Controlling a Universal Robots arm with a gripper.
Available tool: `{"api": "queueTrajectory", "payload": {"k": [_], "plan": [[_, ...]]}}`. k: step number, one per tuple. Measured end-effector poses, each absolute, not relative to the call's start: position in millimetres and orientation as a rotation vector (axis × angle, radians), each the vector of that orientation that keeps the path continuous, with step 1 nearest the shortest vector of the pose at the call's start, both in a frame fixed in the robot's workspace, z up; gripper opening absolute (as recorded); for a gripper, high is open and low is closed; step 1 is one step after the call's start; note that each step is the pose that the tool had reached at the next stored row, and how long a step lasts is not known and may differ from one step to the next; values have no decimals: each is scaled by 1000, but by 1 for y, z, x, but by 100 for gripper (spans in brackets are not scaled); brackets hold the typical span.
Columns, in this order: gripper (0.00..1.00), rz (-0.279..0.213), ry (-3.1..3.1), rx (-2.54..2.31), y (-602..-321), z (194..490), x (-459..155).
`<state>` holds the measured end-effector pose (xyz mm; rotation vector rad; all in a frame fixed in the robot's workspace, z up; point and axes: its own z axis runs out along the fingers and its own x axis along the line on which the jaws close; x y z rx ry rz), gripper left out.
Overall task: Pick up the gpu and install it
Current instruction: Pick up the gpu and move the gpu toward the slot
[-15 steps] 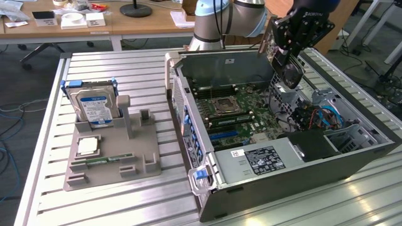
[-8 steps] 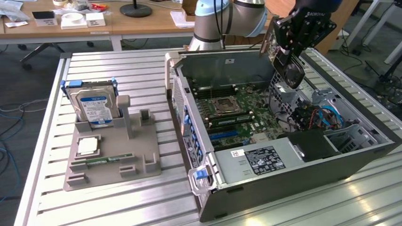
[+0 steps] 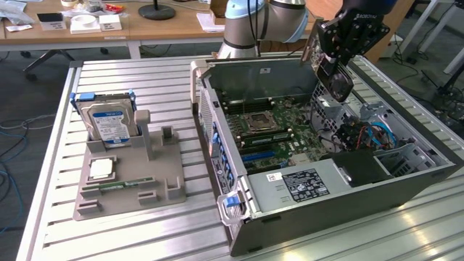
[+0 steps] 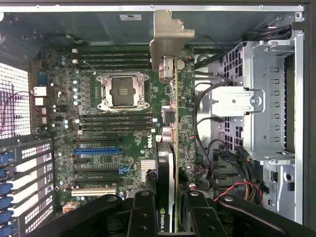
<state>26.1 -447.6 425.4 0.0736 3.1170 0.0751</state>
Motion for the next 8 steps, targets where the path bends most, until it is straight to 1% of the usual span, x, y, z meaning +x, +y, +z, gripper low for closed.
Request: {"api": "queueTrajectory", "payload": {"k": [8], "plan": [[27,75,3117,74,-448,425,40]]}}
